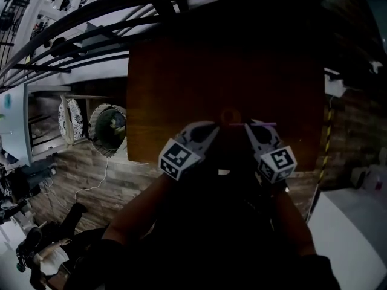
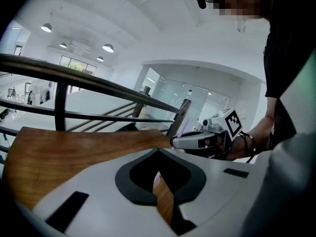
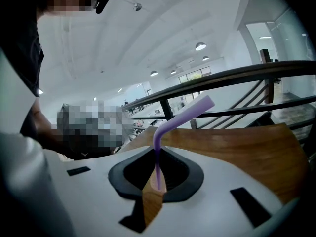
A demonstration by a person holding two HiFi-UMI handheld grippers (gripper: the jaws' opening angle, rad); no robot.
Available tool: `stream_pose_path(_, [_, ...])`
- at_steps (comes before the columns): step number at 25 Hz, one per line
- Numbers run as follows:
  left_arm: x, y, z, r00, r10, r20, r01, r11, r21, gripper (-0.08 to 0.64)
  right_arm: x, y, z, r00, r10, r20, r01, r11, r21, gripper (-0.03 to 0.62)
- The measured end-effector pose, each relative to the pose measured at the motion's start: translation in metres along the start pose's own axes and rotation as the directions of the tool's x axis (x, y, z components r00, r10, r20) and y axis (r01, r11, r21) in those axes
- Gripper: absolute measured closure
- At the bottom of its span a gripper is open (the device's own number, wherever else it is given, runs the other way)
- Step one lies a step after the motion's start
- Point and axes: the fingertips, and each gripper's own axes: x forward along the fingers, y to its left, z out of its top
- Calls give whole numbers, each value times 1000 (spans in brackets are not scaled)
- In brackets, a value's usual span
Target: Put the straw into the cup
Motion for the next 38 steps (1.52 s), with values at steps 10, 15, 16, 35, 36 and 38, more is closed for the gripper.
stream_pose_path(10, [-1, 7, -4, 1000, 10, -4, -10, 1000, -8, 549, 22, -5, -29, 997, -6, -75, 8, 1000, 28, 554])
stream_pose_path(15, [-5, 9, -5, 1000, 17, -4, -17, 1000, -12, 549, 30, -7, -46, 994, -3, -107, 7, 999, 40, 554])
stream_pose_path(16, [-5, 9, -6, 1000, 19, -6, -19, 1000, -10, 549, 30, -7, -48, 993, -4, -116, 8, 999, 39, 553])
stream_pose_path(35, [-3, 3, -10, 1000, -1, -14, 1, 1000, -7, 549, 34, -9, -66, 982, -11, -188, 24, 998, 66, 546])
stream_pose_path(36, [-4, 3, -10, 1000, -1, -14, 1, 1000, -5, 549, 34, -9, -66, 982, -11, -187, 24, 997, 68, 538])
stream_pose_path(38, [-4, 2, -10, 1000, -2, -14, 2, 1000, -4, 549, 34, -8, -67, 982, -7, -188, 21, 997, 73, 527])
